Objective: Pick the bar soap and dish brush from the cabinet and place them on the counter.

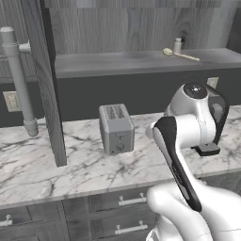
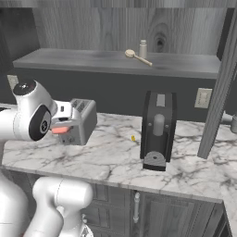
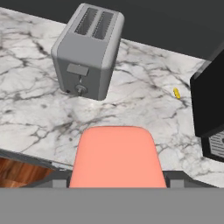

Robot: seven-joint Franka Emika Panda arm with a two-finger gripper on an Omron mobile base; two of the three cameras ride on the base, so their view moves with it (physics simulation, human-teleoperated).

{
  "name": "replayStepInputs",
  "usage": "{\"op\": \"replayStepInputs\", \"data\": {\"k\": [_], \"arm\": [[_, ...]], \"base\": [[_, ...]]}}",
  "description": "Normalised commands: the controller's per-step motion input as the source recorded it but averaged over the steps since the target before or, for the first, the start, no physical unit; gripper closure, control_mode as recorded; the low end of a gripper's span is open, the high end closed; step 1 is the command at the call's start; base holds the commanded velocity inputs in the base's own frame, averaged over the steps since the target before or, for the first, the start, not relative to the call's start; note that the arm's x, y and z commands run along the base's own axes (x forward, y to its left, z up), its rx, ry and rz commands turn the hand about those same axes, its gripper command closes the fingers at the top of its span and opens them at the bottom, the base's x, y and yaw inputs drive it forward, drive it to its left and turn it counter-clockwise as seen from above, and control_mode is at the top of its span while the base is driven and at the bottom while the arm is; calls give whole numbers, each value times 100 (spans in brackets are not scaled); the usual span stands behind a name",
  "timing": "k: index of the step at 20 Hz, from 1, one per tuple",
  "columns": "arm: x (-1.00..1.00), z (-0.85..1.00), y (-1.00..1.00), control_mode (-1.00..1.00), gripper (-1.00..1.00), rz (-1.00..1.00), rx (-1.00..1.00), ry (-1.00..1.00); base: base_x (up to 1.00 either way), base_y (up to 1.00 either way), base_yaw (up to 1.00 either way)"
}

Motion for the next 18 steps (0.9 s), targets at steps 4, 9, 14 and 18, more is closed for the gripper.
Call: {"op": "replayStepInputs", "data": {"k": [4,9,14,18], "arm": [[0,-30,-16,-100,100,0,0,0],[0,-38,-10,-100,100,0,0,0],[0,-39,-6,-100,100,0,0,0],[0,-37,0,-100,100,0,0,-2]], "base": [[0,0,0],[0,0,0],[0,0,0],[0,0,0]]}}
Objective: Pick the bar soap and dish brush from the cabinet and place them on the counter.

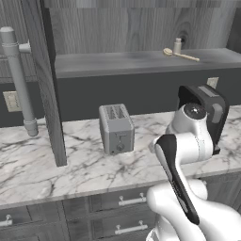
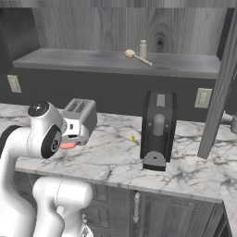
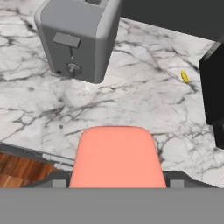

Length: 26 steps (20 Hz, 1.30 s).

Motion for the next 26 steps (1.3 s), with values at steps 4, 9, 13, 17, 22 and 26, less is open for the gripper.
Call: {"op": "replayStepInputs", "data": {"k": [4,9,13,17,22,26], "arm": [[15,-34,0,-100,100,0,0,-8],[22,-30,0,-100,100,0,0,-11],[15,-47,0,-100,100,0,-1,-9],[13,-52,0,-100,100,0,-2,-5],[9,-45,0,-100,100,0,-3,-1],[9,-45,-2,-100,100,0,-1,0]], "base": [[0,0,0],[0,0,0],[0,0,0],[0,0,0],[0,0,0],[0,0,0]]}}
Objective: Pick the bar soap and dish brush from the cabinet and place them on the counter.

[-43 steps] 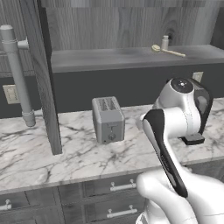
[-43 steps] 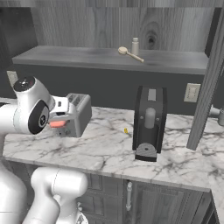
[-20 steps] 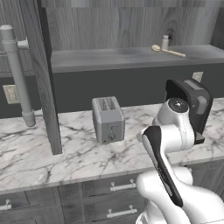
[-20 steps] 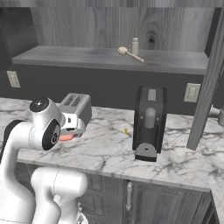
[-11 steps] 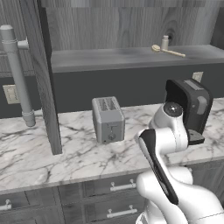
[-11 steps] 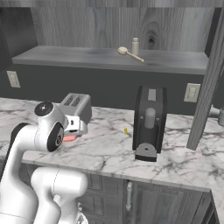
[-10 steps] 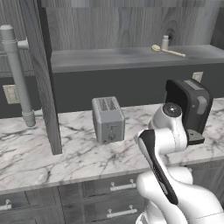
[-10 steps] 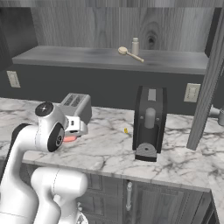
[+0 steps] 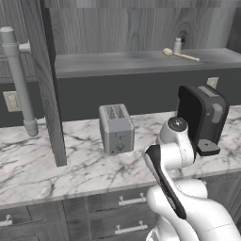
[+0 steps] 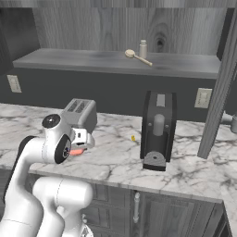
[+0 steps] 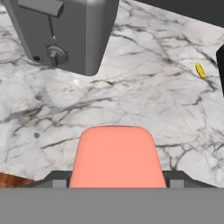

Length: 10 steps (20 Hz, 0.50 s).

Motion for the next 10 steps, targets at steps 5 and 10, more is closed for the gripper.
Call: {"op": "replayStepInputs", "data": {"k": [5,10], "arm": [[15,-46,-3,-100,100,0,0,-1],[19,-41,0,-100,100,0,0,-1]], "base": [[0,0,0],[0,0,0]]}}
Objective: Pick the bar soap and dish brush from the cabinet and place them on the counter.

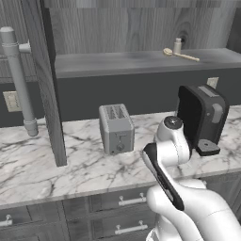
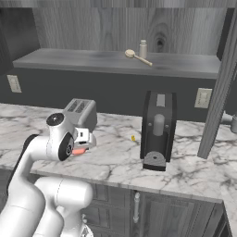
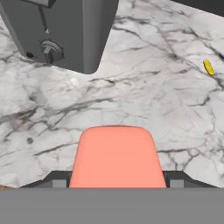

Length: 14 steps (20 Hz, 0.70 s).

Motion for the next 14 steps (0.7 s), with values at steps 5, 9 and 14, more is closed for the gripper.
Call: {"op": "replayStepInputs", "data": {"k": [5,9,14], "arm": [[20,-44,0,-100,100,0,0,-1],[18,-52,-1,-100,100,0,0,-2],[14,-60,-3,-100,100,0,0,-4]], "base": [[0,0,0],[0,0,0],[0,0,0]]}}
